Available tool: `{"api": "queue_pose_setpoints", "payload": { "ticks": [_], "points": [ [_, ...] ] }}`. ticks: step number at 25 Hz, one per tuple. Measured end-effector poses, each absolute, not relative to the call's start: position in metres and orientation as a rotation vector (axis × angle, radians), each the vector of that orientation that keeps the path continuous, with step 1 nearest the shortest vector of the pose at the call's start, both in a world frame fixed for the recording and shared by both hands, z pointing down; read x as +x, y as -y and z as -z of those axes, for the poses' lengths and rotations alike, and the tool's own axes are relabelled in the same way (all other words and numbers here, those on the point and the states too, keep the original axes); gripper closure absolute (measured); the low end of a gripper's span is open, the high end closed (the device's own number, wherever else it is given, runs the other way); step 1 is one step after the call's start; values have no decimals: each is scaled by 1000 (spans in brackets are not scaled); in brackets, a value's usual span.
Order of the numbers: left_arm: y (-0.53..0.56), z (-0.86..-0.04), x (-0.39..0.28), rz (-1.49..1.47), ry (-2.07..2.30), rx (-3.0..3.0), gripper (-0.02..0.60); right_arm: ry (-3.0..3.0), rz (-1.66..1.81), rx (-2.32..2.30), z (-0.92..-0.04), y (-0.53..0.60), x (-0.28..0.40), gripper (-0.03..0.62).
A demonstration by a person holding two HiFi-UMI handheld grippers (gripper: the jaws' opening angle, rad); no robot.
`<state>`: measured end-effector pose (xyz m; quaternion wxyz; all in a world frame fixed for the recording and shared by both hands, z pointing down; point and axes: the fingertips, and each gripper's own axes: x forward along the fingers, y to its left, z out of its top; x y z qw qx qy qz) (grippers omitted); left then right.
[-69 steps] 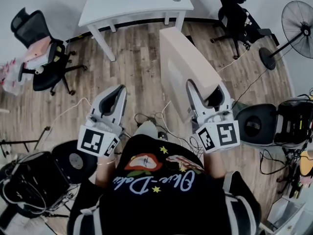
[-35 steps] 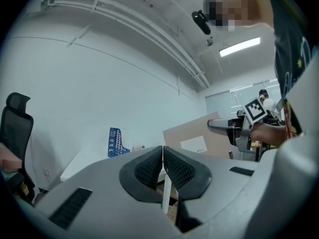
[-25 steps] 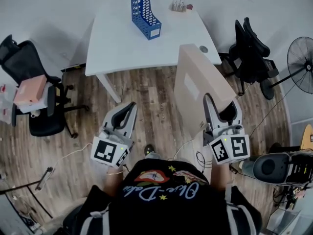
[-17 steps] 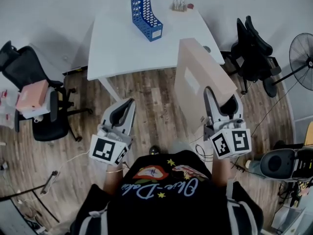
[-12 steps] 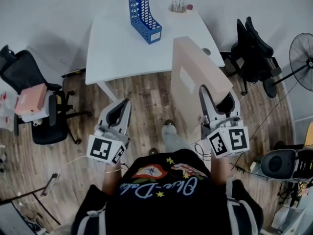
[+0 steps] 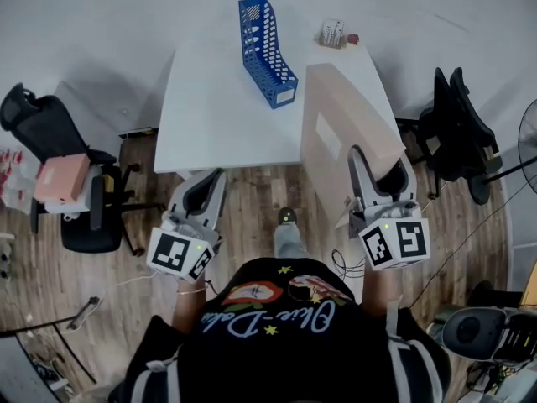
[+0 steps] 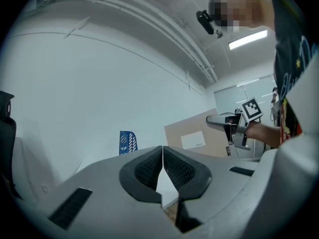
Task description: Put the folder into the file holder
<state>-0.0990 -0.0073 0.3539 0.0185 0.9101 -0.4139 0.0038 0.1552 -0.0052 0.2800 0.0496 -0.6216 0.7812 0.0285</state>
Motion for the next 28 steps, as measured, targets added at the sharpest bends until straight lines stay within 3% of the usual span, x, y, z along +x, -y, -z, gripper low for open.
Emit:
{"api": "queue_pose_setpoints", "payload": {
  "ticks": [17, 28],
  "points": [
    [166, -349, -55, 5, 1414, 2777, 577, -2367, -143, -1640, -207, 174, 196, 321],
    [212, -349, -60, 6, 1553, 2716, 577, -2390, -137, -1416, -187, 242, 177, 321]
  ]
}}
